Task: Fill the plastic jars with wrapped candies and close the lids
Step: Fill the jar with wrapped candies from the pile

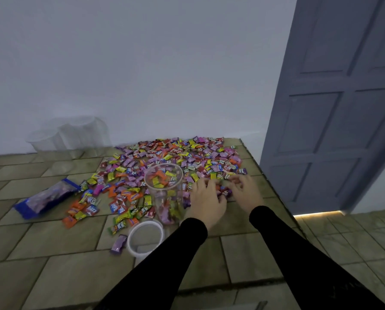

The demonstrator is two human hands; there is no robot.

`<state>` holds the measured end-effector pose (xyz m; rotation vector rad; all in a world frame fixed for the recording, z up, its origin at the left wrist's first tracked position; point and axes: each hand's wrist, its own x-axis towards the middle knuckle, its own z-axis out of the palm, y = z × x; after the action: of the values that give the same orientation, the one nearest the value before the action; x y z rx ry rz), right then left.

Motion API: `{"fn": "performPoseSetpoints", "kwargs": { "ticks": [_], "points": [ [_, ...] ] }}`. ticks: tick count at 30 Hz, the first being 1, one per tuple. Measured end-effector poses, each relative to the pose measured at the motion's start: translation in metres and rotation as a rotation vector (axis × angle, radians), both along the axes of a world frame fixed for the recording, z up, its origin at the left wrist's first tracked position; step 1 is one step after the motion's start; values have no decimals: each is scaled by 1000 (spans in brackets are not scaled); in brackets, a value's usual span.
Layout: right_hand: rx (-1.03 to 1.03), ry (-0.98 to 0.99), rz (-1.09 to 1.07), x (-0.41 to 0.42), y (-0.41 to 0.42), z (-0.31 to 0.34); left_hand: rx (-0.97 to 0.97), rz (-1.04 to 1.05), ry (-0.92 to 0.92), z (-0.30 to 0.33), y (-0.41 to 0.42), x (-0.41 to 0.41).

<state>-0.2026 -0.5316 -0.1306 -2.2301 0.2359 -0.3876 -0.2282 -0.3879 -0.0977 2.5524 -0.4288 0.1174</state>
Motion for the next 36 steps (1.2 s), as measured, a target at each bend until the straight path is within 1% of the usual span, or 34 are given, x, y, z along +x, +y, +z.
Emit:
{"fn": "performPoseSetpoints", "kwargs": {
  "ticks": [2,4,8,10,13,15,19,21,23,25,28,31,33,36],
  "points": [
    [-50,14,1,3,-5,-4,90,40,8,-9,-6,1],
    [-142,32,1,7,-10,-8,151,70,-5,-18,-11,5],
    [-271,32,-13,20,-17,-12,221,113,-45,-35,-20,17],
    [-303,3,-26,29,-19,-13,239,142,-117,-42,-23,23],
    [-333,18,-26,44,-22,-16,265,130,-113,-51,-28,31],
    [-353,69,-6,53,-22,-17,285,131,-92,-55,-29,34],
    [-498,201,42,70,-21,-23,305,143,-84,-59,-30,43],
    [-536,235,61,75,-20,-27,286,129,-102,-61,-28,47],
    [-558,232,54,79,-17,-32,253,104,-134,-64,-27,53],
    [-586,184,37,81,-16,-34,255,92,-143,-64,-27,56],
    [-550,121,51,84,-15,-35,234,79,-111,-63,-27,59],
    [-429,135,96,83,-10,-34,207,85,-77,-64,-27,59],
    [-385,129,126,83,-8,-31,192,73,-56,-57,-27,57],
    [-325,148,159,82,-7,-25,93,31,-20,-55,-27,56]
  ]
}}
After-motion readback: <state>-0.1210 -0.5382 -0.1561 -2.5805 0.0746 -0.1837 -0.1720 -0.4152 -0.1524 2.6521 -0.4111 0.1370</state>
